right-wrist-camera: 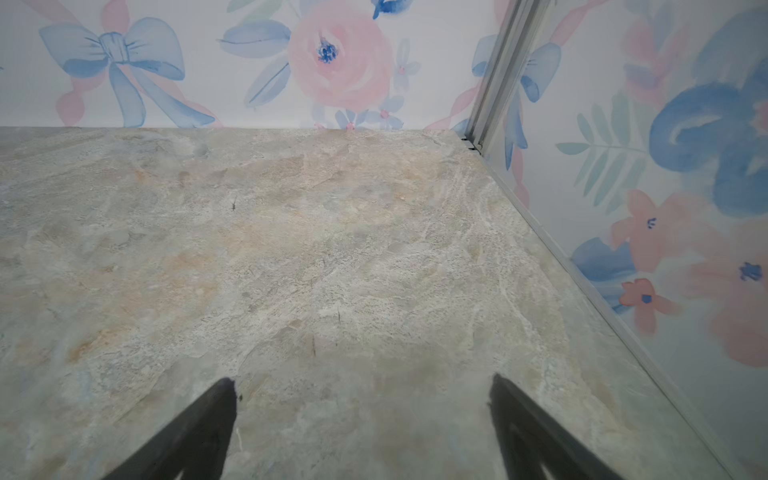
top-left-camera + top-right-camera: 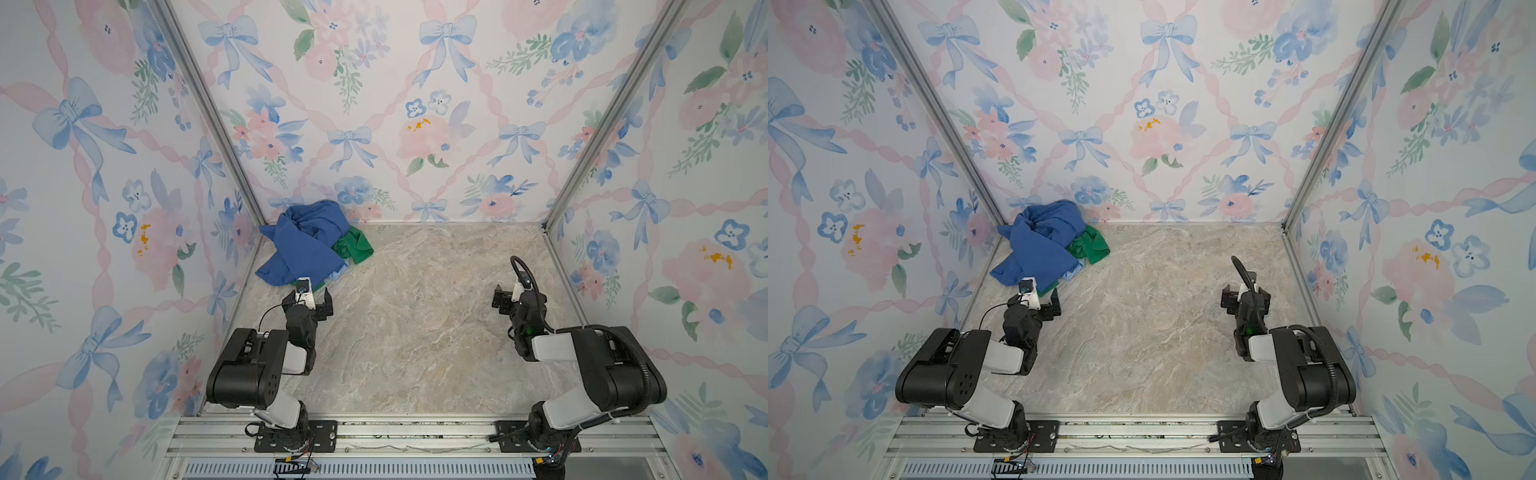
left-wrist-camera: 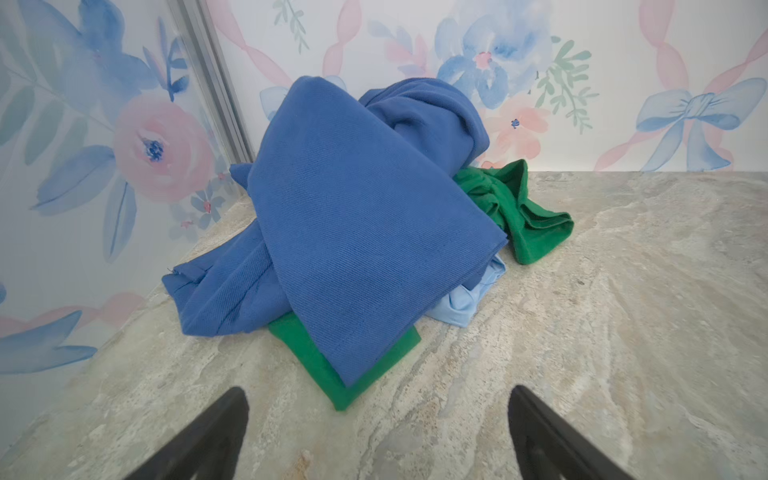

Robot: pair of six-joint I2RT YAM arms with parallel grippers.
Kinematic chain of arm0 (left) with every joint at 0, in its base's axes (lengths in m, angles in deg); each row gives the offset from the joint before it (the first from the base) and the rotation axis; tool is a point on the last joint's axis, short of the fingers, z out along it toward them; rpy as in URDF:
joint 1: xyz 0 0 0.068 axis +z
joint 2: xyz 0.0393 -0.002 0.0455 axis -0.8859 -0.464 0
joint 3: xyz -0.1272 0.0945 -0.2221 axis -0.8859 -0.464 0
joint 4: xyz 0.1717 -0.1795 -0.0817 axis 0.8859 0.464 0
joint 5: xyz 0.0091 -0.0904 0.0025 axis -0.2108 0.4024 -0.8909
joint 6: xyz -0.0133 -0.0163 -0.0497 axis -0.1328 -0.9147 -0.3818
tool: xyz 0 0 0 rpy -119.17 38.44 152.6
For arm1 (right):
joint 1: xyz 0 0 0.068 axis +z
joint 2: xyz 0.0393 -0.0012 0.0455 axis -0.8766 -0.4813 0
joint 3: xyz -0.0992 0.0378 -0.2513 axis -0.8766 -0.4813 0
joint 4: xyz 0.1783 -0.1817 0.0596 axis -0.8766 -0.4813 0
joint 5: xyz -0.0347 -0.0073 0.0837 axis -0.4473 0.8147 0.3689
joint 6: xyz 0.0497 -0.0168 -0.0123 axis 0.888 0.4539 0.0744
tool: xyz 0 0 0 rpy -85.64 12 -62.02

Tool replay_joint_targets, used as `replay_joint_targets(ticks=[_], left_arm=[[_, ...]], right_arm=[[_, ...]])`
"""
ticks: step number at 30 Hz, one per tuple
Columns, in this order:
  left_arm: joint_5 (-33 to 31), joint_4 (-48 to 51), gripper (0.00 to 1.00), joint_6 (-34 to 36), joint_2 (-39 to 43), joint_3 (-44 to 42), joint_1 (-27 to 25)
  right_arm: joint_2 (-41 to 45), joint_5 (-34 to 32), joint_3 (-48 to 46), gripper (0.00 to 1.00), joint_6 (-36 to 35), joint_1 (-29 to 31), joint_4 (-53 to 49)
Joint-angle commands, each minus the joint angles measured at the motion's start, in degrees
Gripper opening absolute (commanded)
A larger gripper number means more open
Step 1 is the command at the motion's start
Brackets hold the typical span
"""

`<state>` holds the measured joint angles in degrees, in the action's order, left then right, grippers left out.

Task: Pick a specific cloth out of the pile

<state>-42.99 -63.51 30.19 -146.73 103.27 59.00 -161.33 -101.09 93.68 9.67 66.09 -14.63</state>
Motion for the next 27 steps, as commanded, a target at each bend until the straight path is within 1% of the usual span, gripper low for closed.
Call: replay_joint_targets(ticks=[1, 27], left_arm=[[0.4, -0.8, 0.98, 0.7, -0.4, 0.3, 0.3], [0.6, -0.8, 0.98, 0.6, -0.3, 0.2, 0.4]], right_arm=[[0.0, -0.8, 0.0, 0.97, 1.0, 0.1, 1.0], [0.1, -1.3, -0.1, 0.97, 0.9, 0.2, 1.2]])
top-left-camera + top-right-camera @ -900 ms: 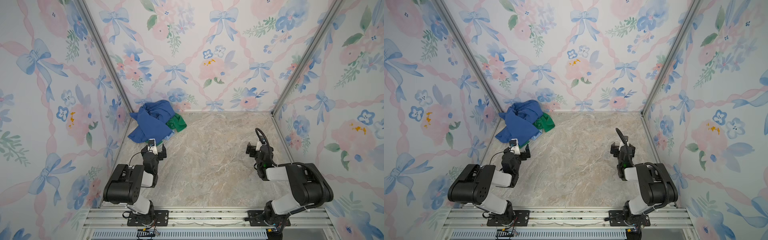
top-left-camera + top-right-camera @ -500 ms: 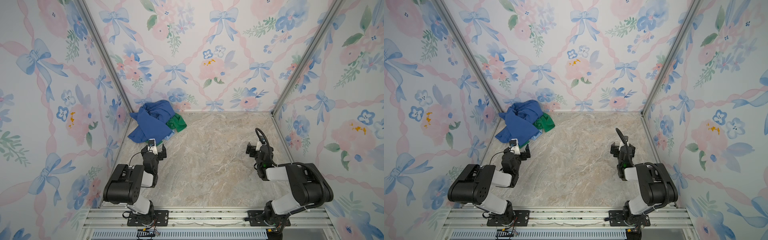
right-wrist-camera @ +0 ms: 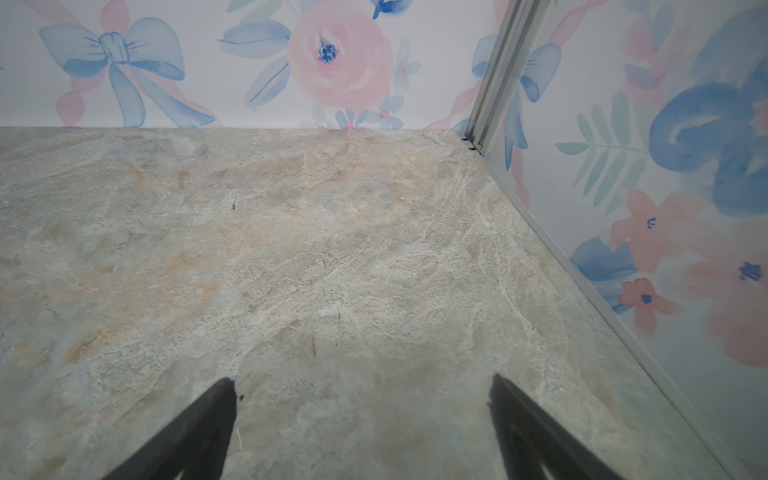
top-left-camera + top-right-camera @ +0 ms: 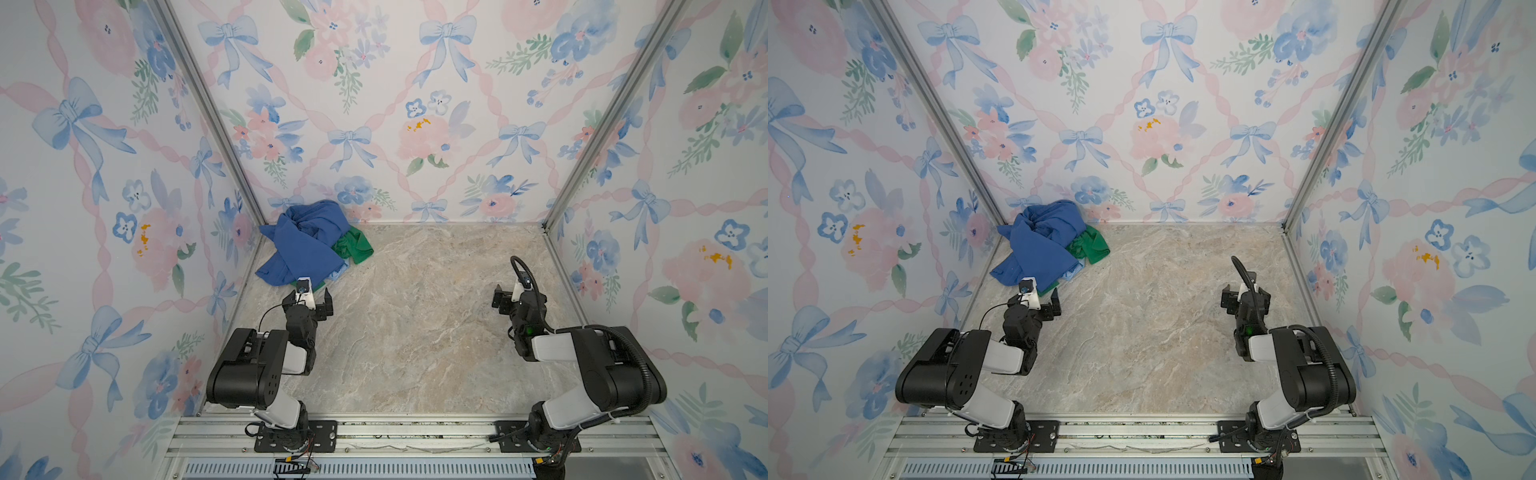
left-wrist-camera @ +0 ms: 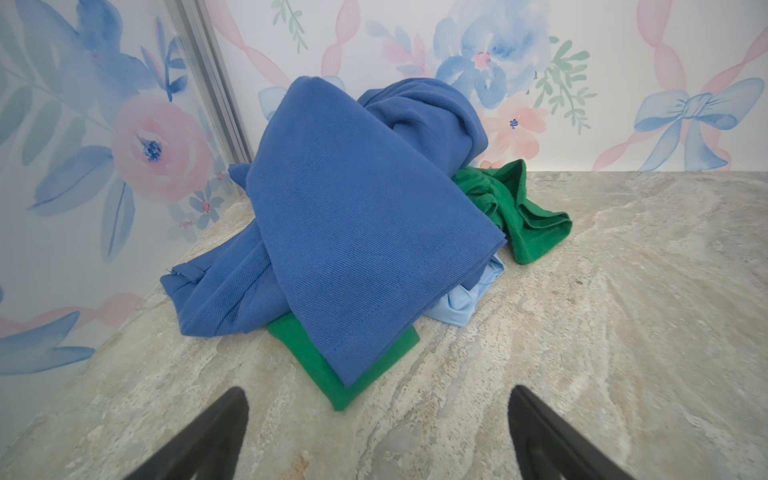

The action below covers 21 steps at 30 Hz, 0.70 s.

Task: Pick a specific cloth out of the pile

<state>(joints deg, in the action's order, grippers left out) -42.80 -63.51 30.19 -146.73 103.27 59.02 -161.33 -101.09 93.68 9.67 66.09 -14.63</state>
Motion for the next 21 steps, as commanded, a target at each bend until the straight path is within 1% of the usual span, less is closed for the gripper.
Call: replay_joint_targets(ticks=[1, 2, 3, 4, 5, 6, 7, 8, 10, 12, 14, 15, 16, 17, 19, 21], left_arm=[[0.3, -0.8, 0.98, 0.6, -0.2, 0.2, 0.4], [-0.6, -0.9, 0.98, 0.6, 0.1, 0.1, 0.1], [-2.4, -0.8, 0.98, 0.9, 1.1, -0.1, -0.5], [-5.0, -0.2, 0.98, 2.0, 3.6, -0.5, -2.0], [-9.3, 2.3, 0.98, 3.2, 6.9, -0.3, -4.0], [-14.8, 7.2, 0.98, 3.7, 10.1, 1.0, -6.5], [-21.3, 15.8, 0.98, 1.9, 13.6, 4.1, -9.0], [-22.9, 25.3, 0.97, -1.3, 17.0, 7.6, -10.1], [-22.3, 37.4, 0.93, -7.6, 20.9, 12.3, -11.7], [-20.7, 48.0, 0.88, -12.4, 22.6, 17.2, -12.7], [-14.1, 59.0, 0.85, -15.1, 20.9, 22.7, -12.8], [-11.2, 63.0, 0.81, -15.6, 19.1, 25.2, -12.8], [-8.2, 67.2, 0.74, -16.1, 16.8, 28.0, -13.0], [-6.6, 70.3, 0.68, -17.1, 14.5, 31.0, -13.4], [-4.8, 72.4, 0.62, -18.5, 11.6, 33.6, -14.2], [-5.4, 72.1, 0.6, -20.6, 9.6, 34.9, -14.7]], right_arm=[[0.8, -2.2, 0.4, 0.97, 0.8, 0.5, -0.3], [1.9, -2.6, 0.7, 0.97, 0.6, 0.8, -1.6], [4.6, -3.1, 1.7, 0.97, 0.0, 1.4, -5.6], [7.3, -4.7, 3.0, 0.97, -0.7, 2.2, -10.2], [10.0, -6.4, 4.8, 0.97, -1.4, 3.4, -15.3], [12.6, -7.6, 6.4, 0.97, -1.4, 4.5, -19.6], [15.4, -7.7, 8.5, 0.97, -0.7, 5.5, -25.2], [17.8, -7.5, 10.9, 0.97, 0.4, 6.8, -30.7], [20.8, -6.4, 16.1, 0.97, 4.0, 9.3, -41.4], [21.5, -2.8, 21.8, 0.97, 8.7, 12.2, -50.5], [20.1, 2.4, 26.9, 0.97, 11.1, 16.8, -56.4], [19.0, 2.6, 28.5, 0.97, 12.0, 19.3, -57.9], [18.0, 2.5, 29.7, 0.97, 12.9, 22.6, -58.6], [17.2, 2.8, 30.2, 0.97, 13.5, 25.9, -57.7], [16.1, 3.7, 29.6, 0.97, 14.5, 31.5, -53.5], [14.4, 5.4, 28.9, 0.97, 16.6, 35.2, -48.7]])
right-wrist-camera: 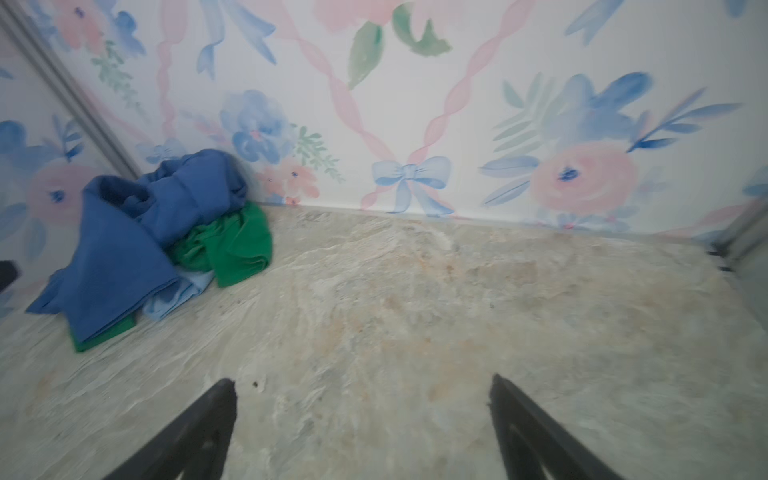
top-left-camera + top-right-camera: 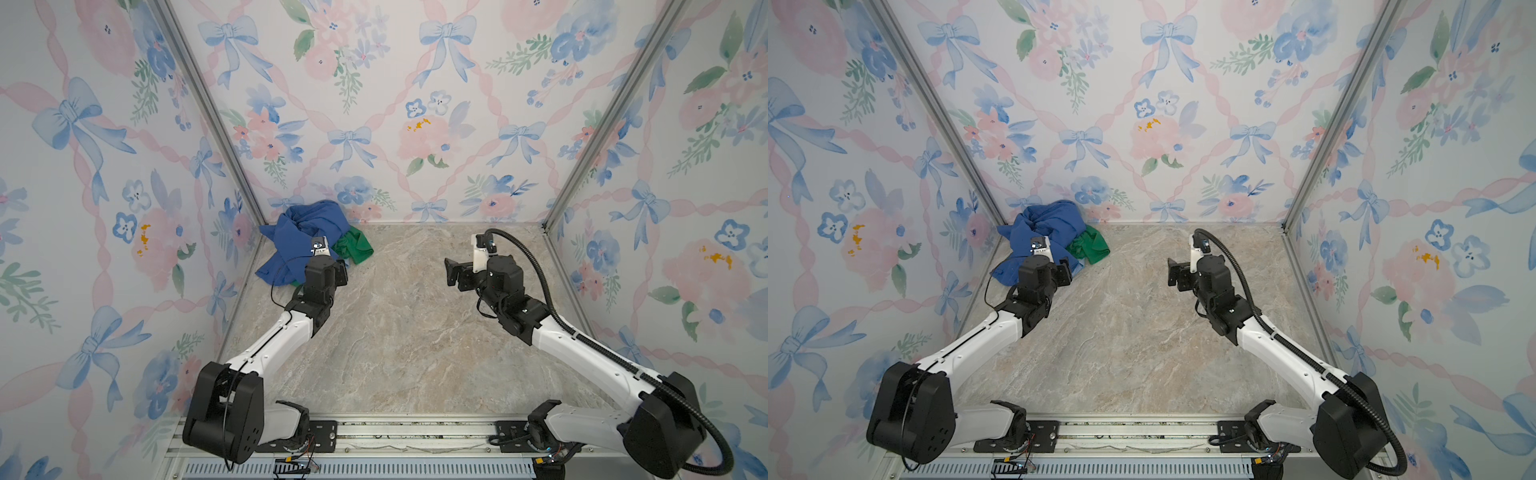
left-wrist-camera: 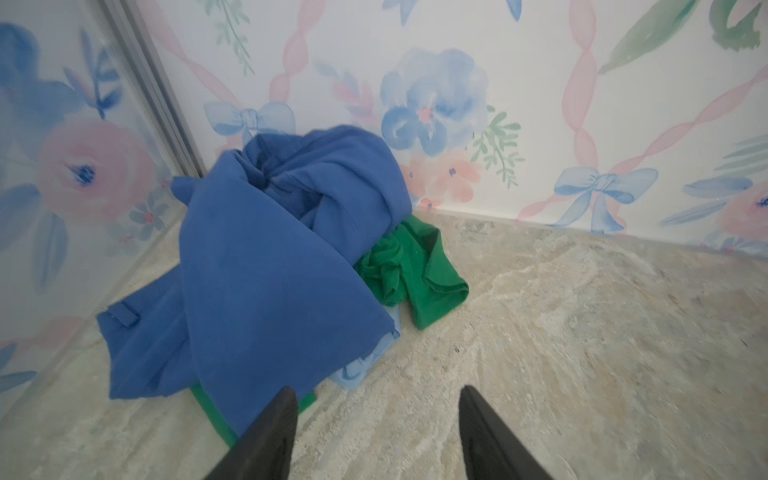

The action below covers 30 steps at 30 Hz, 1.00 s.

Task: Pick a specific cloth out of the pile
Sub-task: 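Reach the left gripper into the clothes pile while the right arm moves toward center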

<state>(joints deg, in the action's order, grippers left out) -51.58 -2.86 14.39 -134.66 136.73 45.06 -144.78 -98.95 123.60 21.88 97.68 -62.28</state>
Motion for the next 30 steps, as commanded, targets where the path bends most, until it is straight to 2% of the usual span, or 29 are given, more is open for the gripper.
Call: replay_joint_targets(ticks=[1, 5, 11, 18, 22, 30], left_arm=[[3.3, 11.2, 0.58, -5.0, -4.0, 2.5, -0.7], [3.1, 13.3, 0.48, -4.3, -13.8, 9.9, -0.5], [-0.2, 17.1, 0.36, -6.7, -25.8, 17.5, -0.6], [-7.6, 19.2, 0.36, -3.5, -34.9, 24.6, -0.7], [-8.5, 19.2, 0.36, -2.4, -38.7, 26.9, 0.0], [-11.8, 19.8, 0.38, -3.1, -40.4, 28.6, 0.2]], right_arm=[[-3.4, 5.3, -1.0, 0.97, 6.3, 4.7, 1.1], [-9.8, 11.9, 1.7, 0.97, 9.4, 7.8, 4.6], [-12.0, 11.3, 3.3, 0.97, 9.1, 11.2, 4.2], [-11.1, 10.9, 2.9, 0.97, 8.2, 11.5, 2.5], [-10.5, 9.5, 2.9, 0.97, 7.2, 11.5, 1.3], [-10.7, 8.7, 2.6, 0.97, 7.2, 11.5, 0.6]])
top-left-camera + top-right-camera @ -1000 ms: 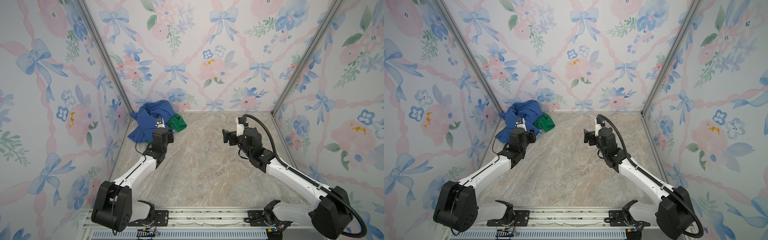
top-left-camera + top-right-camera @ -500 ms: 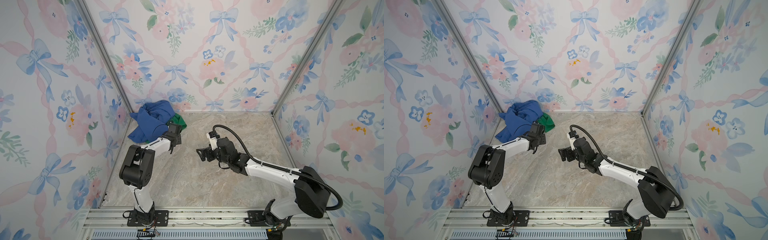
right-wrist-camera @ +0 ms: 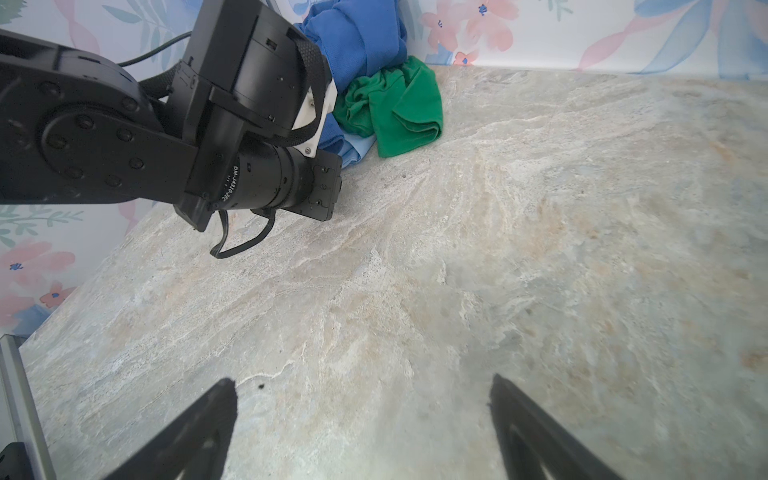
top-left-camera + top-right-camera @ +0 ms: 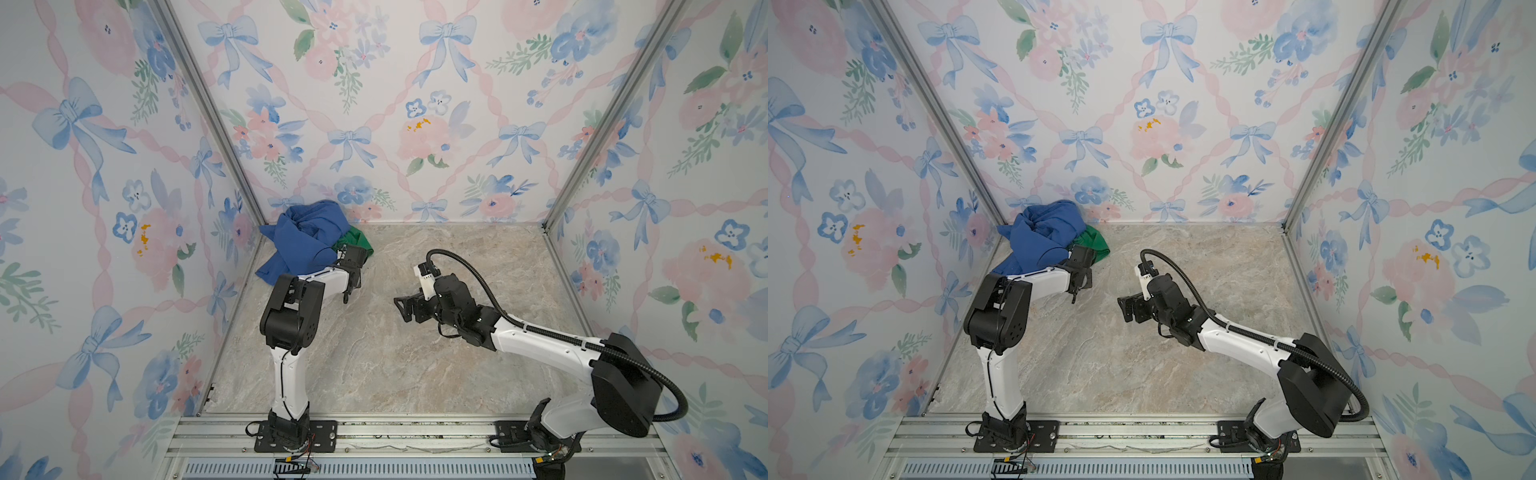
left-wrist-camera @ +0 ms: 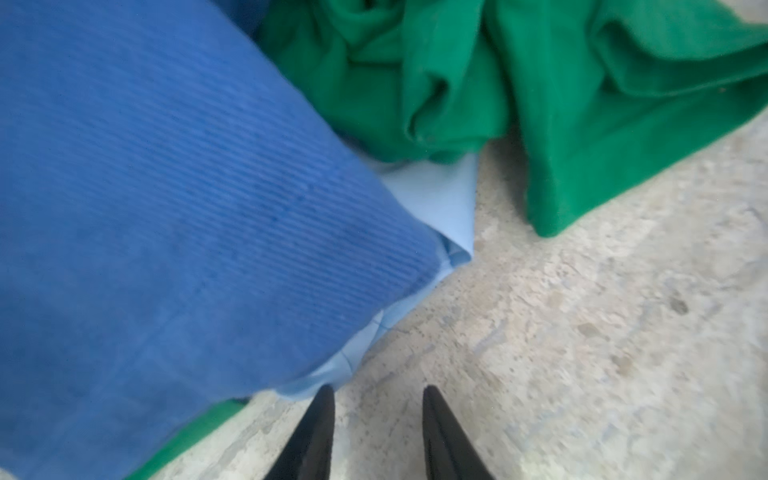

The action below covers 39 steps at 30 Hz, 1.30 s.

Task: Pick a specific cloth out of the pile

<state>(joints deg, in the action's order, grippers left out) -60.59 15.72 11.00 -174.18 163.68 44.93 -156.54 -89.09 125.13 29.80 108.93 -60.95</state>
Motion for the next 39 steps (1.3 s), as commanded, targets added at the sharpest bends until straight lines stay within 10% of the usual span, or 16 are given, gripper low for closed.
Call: replay_joint_targets(ticks=[1, 19, 29, 39], left_arm=[[-2.9, 1.3, 0.38, 0.3, -1.2, 2.2, 0.4], [-5.0, 8.5, 0.43, -4.0, -7.9, 8.8, 1.8], [-1.5, 8.9, 0.0, -6.0, -3.5, 5.5, 3.7], [-6.8, 8.8, 0.0, -2.4, 10.3, 13.3, 5.3]], right_arm=[[1.0, -1.2, 1.3, 0.97, -0.9, 0.2, -1.0], [-0.6, -1.1, 3.1, 0.97, -2.2, 0.2, -4.0], [-1.2, -0.4, 3.6, 0.97, -0.9, 0.4, -4.3], [-0.3, -1.4, 3.9, 0.97, 0.4, 1.1, -5.3]])
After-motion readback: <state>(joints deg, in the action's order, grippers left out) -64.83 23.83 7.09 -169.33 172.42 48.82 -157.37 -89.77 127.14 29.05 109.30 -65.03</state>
